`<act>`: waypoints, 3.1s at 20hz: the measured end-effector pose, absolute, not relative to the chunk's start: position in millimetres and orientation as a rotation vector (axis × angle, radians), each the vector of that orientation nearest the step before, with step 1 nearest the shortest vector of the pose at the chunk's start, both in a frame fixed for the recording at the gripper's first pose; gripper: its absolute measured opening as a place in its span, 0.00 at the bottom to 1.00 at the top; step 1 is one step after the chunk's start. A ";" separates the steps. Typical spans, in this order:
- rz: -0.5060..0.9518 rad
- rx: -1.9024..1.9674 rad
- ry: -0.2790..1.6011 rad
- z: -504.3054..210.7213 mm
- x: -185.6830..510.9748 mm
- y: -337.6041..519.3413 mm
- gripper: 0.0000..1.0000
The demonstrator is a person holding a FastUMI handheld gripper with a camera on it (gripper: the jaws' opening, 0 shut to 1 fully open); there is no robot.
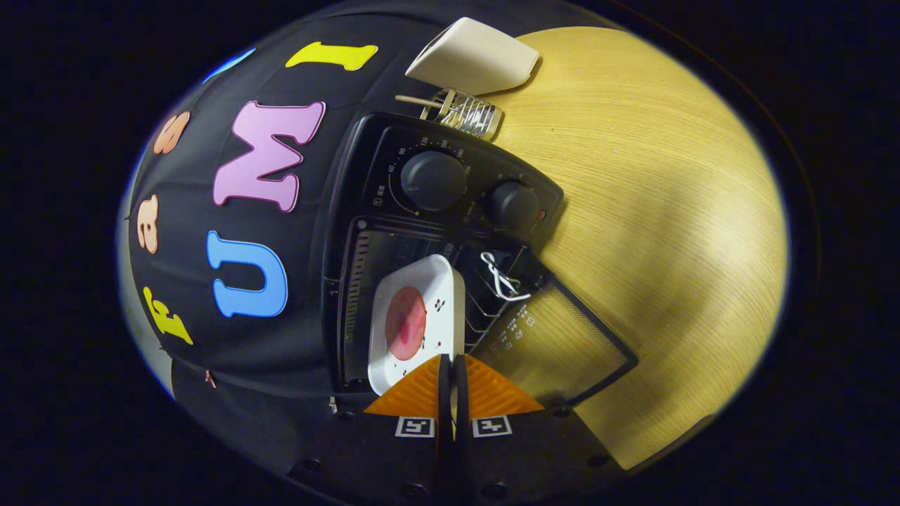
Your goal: Open the toaster oven, put the food inside, and close the toaster oven door.
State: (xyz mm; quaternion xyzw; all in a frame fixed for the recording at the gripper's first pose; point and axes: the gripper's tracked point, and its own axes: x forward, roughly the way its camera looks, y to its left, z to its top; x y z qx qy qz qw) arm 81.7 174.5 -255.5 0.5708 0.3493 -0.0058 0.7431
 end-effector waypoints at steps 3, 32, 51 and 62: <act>-0.043 1.291 0.718 -255.5 105.8 179.9 0.05; 0.093 0.959 0.720 -227.7 53.1 205.0 0.98; 0.157 0.108 0.903 -320.3 -50.7 199.9 0.99; 0.114 -0.104 0.909 -352.3 -24.8 196.3 1.00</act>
